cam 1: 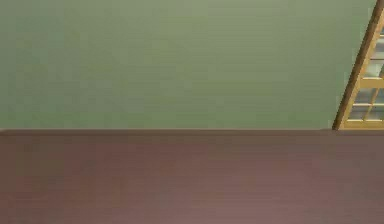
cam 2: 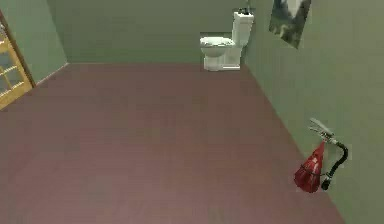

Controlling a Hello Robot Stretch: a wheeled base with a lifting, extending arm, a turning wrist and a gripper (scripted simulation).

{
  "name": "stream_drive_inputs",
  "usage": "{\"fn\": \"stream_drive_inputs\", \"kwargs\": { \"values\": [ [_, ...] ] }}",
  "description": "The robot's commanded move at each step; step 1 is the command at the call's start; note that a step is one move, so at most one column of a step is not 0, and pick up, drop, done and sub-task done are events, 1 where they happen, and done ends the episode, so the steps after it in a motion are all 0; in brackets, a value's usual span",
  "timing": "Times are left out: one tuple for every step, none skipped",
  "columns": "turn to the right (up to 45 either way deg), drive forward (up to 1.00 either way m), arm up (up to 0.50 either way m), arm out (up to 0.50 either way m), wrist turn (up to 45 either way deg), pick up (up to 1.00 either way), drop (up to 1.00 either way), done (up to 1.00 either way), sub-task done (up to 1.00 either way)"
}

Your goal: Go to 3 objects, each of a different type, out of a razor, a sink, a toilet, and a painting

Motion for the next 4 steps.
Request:
{"fn": "stream_drive_inputs", "kwargs": {
  "values": [
    [45.0, 0.0, 0.0, 0.0, 0.0, 0.0, 0.0, 0.0, 0.0],
    [45.0, 0.0, 0.0, 0.0, 0.0, 0.0, 0.0, 0.0, 0.0],
    [12.0, 0.0, 0.0, 0.0, 0.0, 0.0, 0.0, 0.0, 0.0],
    [0.0, 1.0, 0.0, 0.0, 0.0, 0.0, 0.0, 0.0, 0.0]
  ]
}}
